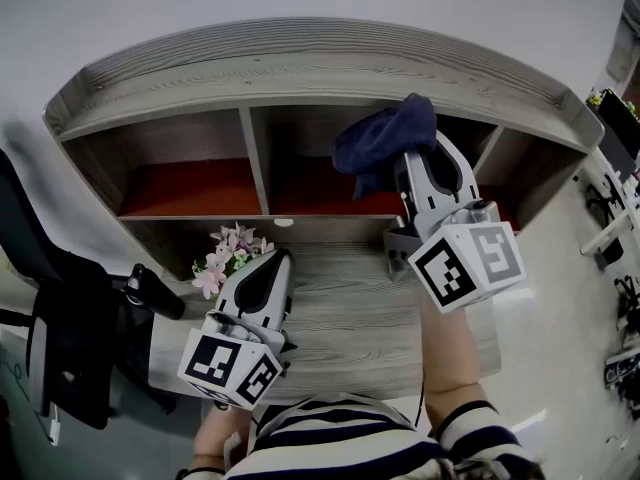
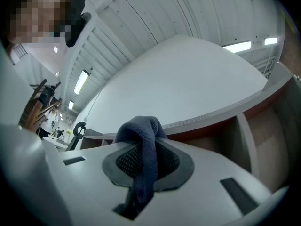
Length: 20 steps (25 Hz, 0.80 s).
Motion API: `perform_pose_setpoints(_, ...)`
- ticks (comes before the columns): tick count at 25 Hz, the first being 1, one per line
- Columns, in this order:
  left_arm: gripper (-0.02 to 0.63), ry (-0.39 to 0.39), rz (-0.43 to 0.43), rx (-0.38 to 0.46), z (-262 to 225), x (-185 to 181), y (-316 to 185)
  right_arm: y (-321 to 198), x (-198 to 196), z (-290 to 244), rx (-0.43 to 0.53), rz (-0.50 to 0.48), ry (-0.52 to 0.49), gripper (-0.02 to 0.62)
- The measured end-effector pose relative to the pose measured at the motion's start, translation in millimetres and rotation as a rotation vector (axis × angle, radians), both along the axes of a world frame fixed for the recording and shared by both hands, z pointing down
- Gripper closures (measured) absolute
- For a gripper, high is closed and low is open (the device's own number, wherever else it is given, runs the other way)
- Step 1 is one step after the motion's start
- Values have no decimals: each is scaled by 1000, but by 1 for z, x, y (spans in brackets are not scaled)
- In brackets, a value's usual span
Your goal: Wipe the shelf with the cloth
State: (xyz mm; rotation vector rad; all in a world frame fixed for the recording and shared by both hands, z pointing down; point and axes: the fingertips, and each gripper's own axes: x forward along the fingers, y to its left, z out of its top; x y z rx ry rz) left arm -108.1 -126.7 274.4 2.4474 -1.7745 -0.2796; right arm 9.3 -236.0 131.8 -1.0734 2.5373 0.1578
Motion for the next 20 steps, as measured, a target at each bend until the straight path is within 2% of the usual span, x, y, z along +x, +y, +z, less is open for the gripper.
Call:
perform_pose_setpoints(10,589,2,69,-6,1,23,-11,-22,68,6,-72,160,-66,537)
perform_pose_setpoints(20,589,4,90,-5,2,32,-12,-29,90,10,-113,227,-94,537)
